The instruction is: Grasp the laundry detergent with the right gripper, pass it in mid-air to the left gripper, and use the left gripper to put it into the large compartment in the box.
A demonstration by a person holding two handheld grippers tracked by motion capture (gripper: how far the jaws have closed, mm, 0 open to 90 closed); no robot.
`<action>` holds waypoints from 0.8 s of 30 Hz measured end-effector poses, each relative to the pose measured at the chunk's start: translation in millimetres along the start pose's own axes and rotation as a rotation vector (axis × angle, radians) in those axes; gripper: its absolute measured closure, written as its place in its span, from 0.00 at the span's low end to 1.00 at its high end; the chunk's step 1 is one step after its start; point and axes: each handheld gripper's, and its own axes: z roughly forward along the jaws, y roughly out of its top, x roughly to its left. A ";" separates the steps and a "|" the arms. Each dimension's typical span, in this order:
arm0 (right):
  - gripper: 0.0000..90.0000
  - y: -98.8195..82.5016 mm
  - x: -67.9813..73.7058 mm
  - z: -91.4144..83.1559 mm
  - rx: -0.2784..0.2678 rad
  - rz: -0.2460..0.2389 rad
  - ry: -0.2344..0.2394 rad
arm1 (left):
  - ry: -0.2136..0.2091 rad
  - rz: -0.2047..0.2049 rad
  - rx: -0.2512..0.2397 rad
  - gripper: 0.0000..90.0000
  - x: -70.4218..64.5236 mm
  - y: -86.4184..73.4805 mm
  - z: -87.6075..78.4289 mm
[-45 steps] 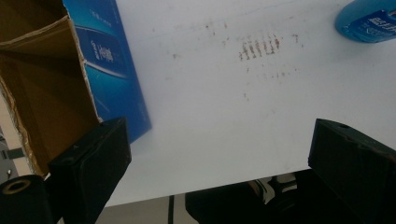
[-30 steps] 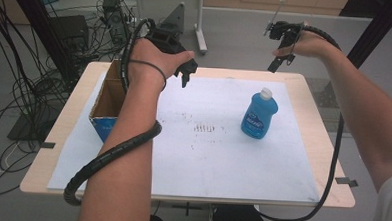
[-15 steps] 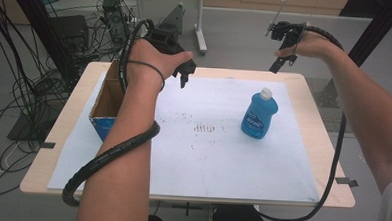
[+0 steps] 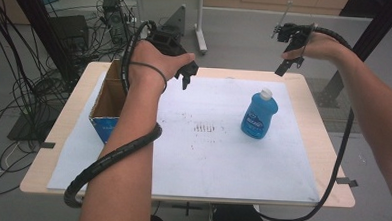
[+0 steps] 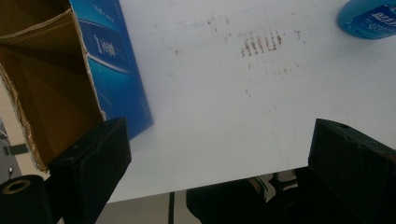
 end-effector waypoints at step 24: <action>0.11 -65.2 24.6 -5.8 -0.067 0.022 0.007 | -0.019 0.026 -0.012 0.07 -5.5 -4.1 0.0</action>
